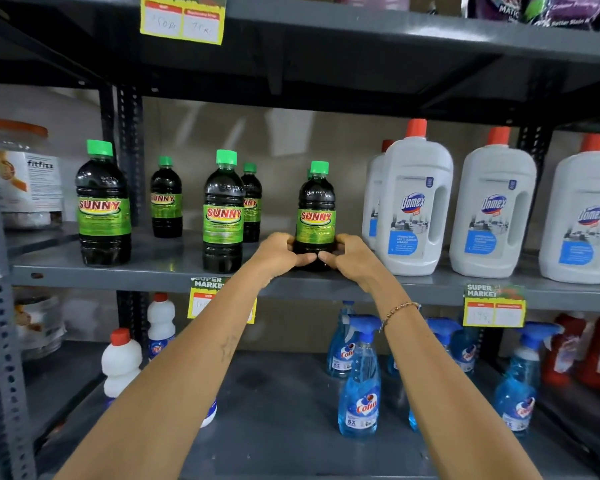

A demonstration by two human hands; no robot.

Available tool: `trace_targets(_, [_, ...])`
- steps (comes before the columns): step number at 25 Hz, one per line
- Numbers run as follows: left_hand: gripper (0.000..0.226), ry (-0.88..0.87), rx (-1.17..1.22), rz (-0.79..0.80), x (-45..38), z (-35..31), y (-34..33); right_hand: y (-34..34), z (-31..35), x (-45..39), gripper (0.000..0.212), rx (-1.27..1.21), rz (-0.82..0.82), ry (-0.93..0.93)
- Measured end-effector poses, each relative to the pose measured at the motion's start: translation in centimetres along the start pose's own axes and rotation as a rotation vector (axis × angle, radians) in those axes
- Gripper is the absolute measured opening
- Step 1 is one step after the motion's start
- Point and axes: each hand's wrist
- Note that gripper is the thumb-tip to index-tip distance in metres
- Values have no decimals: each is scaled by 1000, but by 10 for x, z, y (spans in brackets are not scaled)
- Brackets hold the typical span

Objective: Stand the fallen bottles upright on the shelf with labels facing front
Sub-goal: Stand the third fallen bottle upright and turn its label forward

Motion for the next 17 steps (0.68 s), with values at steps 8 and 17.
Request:
trace_targets(8, [60, -65, 49, 8, 12, 6, 11, 10, 11, 21, 42, -39, 77, 32])
trace_targets(17, [64, -94, 26, 6, 17, 9, 10, 9, 4, 25, 46, -91, 74, 51])
Point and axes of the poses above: each hand's wrist, its own x-axis away from the middle knuckle, its own y-axis out of the back of the hand, z = x × y, and after that the axes turned 7 degrees about z, right-handed
